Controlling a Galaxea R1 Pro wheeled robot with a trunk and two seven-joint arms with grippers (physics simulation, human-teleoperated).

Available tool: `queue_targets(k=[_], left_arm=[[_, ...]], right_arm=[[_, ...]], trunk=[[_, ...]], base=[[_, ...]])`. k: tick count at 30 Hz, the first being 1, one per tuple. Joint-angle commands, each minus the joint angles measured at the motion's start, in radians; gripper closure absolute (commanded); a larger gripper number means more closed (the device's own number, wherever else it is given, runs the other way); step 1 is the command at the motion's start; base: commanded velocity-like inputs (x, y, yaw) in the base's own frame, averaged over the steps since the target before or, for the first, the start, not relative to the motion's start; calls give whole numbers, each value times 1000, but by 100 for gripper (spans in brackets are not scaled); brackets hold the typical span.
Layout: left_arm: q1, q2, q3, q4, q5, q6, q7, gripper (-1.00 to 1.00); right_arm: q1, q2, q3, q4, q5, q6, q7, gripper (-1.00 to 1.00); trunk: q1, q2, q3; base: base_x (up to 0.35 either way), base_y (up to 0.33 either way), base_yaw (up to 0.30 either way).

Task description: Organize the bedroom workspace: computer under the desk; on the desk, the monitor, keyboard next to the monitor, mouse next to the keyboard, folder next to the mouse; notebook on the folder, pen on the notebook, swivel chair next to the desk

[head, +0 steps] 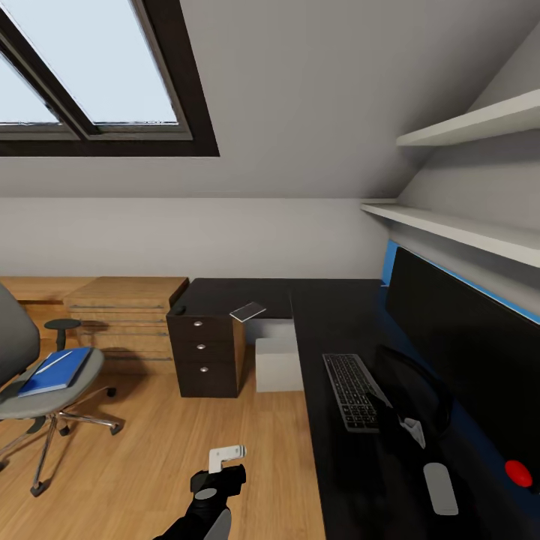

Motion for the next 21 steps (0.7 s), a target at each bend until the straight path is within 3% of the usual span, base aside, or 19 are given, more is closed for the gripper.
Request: queue_targets(k=[1, 7, 21], left_arm=[[-1, 1, -3, -2, 5, 3, 8, -100], [-1, 1, -4, -2, 5, 3, 8, -100], [-1, 1, -3, -2, 5, 3, 8, -100]], right_arm=[[-2, 1, -5, -1, -4, 9, 2, -100], [-1, 1, -5, -1, -3, 9, 2, -100], [-2, 2, -5, -1, -3, 9, 2, -100]], trunk=[[0, -1, -1], [0, -1, -1], [0, -1, -1]], base=[[0, 0, 0], [-131, -22, 0], [-322, -73, 0]])
